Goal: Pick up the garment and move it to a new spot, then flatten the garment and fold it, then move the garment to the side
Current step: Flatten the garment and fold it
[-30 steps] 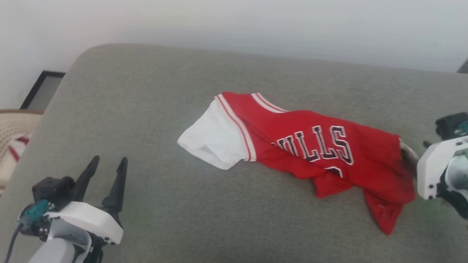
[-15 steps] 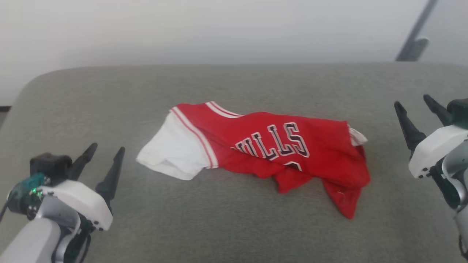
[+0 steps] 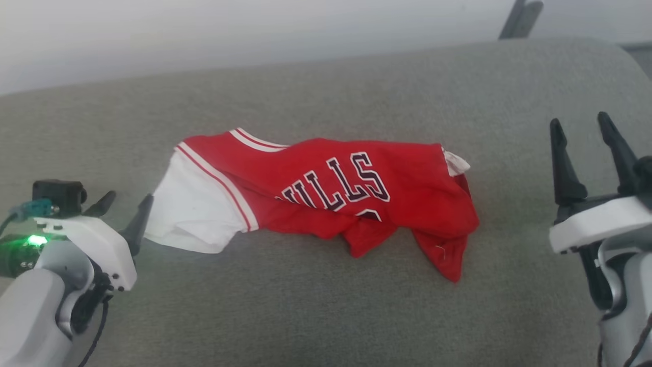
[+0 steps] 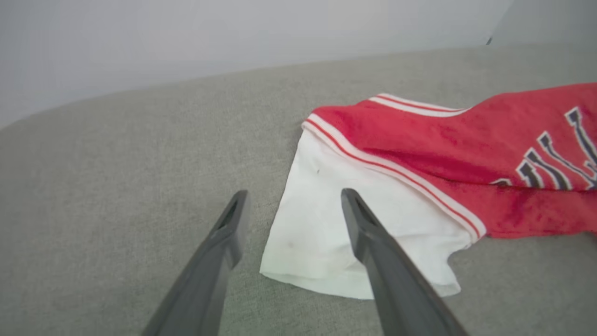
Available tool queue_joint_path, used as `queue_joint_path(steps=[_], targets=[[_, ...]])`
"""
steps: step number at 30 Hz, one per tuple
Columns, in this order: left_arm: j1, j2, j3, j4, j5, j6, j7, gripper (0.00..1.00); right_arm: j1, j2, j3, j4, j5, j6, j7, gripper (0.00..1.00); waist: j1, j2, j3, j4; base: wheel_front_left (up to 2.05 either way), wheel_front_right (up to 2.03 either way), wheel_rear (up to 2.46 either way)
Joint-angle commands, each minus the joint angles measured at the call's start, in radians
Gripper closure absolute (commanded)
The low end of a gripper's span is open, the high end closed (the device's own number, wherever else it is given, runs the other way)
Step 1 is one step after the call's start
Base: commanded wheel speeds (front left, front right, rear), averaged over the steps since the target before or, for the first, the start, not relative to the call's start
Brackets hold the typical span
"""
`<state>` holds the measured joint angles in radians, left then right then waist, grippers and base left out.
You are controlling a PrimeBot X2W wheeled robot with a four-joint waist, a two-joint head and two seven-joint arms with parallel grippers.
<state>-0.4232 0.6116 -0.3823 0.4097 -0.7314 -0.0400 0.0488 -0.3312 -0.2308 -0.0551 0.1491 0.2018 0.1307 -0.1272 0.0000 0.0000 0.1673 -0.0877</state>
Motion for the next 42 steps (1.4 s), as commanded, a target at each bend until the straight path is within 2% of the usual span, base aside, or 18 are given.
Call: queue_joint_path(steps=[1, 7, 16, 17, 18, 19, 25, 32, 39, 42], targets=[[-0.032, -0.012, 0.000, 0.045, -0.019, -0.005, 0.031, 0.00, 0.022, 0.021, -0.008, -0.028, -0.014, 0.000, 0.002, 0.00, 0.0000, 0.0000, 0.035, -0.028, 0.00, 0.00, 0.00], [-0.112, -0.032, -0.021, 0.204, -0.051, -0.017, 0.146, 0.00, 0.060, 0.064, -0.026, -0.093, -0.026, 0.000, 0.023, 0.00, 0.0000, 0.0000, 0.082, -0.055, 0.00, 0.00, 0.00], [-0.191, -0.090, -0.044, 0.433, -0.097, -0.019, 0.310, 0.00, 0.087, 0.080, -0.035, -0.149, -0.025, 0.000, 0.054, 0.00, 0.0000, 0.0000, 0.118, -0.072, 0.00, 0.00, 0.00], [-0.197, -0.098, -0.046, 0.451, -0.104, -0.024, 0.323, 0.26, 0.089, 0.081, -0.035, -0.155, -0.026, 0.000, 0.055, 0.00, 0.0000, 0.0000, 0.120, -0.073, 0.00, 0.00, 0.00], [-0.202, -0.107, -0.051, 0.465, -0.108, -0.029, 0.334, 0.72, 0.090, 0.081, -0.037, -0.161, -0.026, 0.000, 0.058, 0.00, 0.0000, 0.0000, 0.122, -0.073, 0.00, 0.00, 0.00], [-0.207, -0.115, -0.055, 0.479, -0.110, -0.034, 0.340, 1.00, 0.092, 0.081, -0.038, -0.166, -0.027, 0.000, 0.061, 0.00, 0.0000, 0.0000, 0.122, -0.073, 0.00, 0.00, 0.00], [-0.227, -0.130, -0.068, 0.512, -0.104, -0.054, 0.322, 1.00, 0.099, 0.081, -0.049, -0.176, -0.028, 0.000, 0.066, 0.00, 0.0000, 0.0000, 0.118, -0.066, 0.00, 0.00, 0.00], [-0.202, -0.094, -0.076, 0.493, -0.094, -0.061, 0.304, 1.00, 0.120, 0.082, -0.067, -0.182, -0.035, 0.000, 0.072, 0.00, 0.0000, 0.0000, 0.095, -0.043, 0.00, 0.00, 0.00], [-0.119, -0.015, -0.063, 0.398, -0.098, -0.009, 0.322, 1.00, 0.143, 0.086, -0.077, -0.192, -0.042, 0.000, 0.085, 0.00, 0.0000, 0.0000, 0.071, -0.023, 0.00, 0.00, 0.00], [-0.056, 0.027, -0.048, 0.309, -0.110, 0.032, 0.340, 1.00, 0.154, 0.085, -0.080, -0.194, -0.040, 0.000, 0.093, 0.00, 0.0000, 0.0000, 0.058, -0.013, 0.00, 0.00, 0.00]])
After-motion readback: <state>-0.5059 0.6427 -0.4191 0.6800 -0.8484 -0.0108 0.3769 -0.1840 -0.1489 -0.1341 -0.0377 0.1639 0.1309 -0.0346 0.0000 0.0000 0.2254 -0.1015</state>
